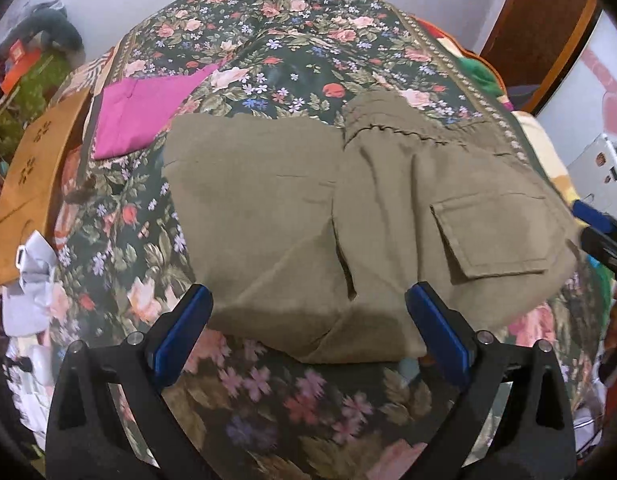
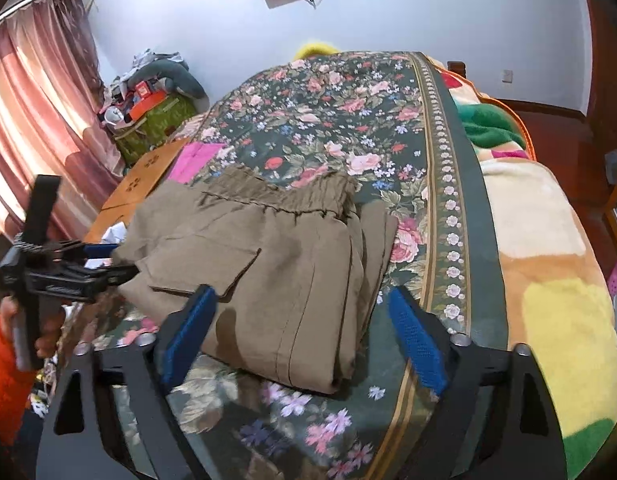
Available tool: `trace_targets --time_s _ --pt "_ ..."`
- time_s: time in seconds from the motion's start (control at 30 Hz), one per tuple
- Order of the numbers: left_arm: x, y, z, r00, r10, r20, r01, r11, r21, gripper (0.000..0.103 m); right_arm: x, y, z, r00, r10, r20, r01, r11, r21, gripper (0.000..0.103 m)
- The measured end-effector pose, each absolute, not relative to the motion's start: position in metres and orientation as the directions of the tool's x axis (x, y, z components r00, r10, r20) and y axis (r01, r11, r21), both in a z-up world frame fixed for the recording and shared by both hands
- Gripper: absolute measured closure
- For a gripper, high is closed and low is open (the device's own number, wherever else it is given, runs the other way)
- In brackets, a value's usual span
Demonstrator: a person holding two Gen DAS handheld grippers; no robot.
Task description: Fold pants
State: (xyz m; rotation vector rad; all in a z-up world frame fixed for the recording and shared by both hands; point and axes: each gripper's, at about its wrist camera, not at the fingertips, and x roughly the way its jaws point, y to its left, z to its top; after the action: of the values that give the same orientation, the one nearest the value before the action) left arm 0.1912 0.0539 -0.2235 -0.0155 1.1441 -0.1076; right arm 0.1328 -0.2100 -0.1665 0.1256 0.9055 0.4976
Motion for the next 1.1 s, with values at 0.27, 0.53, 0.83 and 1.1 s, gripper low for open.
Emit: trace_targets --time_s 0.27,0.53,0.83,1.1 --pt "0.181 0.068 -0.212 0.481 -0.049 -0.875 0.036 0.999 -0.036 0.033 0.137 -0.212 -0.189 0.430 0.490 -0.758 -0.359 0.864 0.354 0.060" --pt "0.177 0.095 -0.221 0.467 0.049 -0.883 -0.057 0.998 0.026 0.053 0.131 -0.210 -0.190 0.425 0.458 -0.781 -0.405 0.868 0.288 0.064" --pt "0.167 0.125 -0.216 0.452 0.017 -0.892 -0.113 0.993 -0.039 0.053 0.135 -0.211 -0.193 0.410 0.472 -0.781 -0.390 0.864 0.317 0.064" --pt "0.176 0.102 -0.217 0.448 -0.048 -0.893 -0.050 0.996 -0.078 0.044 0.135 -0.209 -0.193 0.408 0.467 -0.785 -0.393 0.865 0.310 0.064"
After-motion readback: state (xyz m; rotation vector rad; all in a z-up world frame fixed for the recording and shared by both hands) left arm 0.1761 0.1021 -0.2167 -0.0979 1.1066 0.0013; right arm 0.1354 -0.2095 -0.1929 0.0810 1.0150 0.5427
